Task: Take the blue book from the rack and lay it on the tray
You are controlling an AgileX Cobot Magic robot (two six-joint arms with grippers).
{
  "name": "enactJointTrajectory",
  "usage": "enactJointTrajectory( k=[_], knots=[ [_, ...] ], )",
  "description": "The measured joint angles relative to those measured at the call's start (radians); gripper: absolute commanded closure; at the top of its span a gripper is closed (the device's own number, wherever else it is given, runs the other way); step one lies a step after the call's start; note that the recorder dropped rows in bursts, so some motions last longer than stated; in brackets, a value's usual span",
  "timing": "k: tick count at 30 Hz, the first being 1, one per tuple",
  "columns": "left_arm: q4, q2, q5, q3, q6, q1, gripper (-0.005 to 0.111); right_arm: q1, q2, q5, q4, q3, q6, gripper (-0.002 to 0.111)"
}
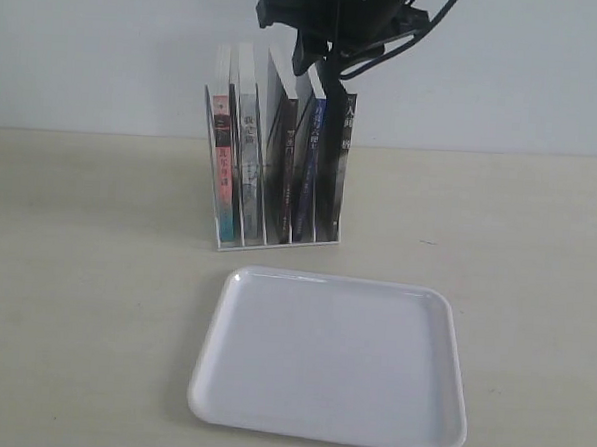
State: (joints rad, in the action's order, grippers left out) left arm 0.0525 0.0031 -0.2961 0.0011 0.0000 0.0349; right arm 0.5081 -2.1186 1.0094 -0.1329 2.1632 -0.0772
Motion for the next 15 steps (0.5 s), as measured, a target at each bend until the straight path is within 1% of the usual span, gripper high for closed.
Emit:
enactJointTrajectory(
  k=[15],
  knots=[
    [0.000,0.000,0.000,0.000,0.000,0.000,0.103,0.000,-0.051,-0.043,0.057,0.000,-0.065,0.068]
  ],
)
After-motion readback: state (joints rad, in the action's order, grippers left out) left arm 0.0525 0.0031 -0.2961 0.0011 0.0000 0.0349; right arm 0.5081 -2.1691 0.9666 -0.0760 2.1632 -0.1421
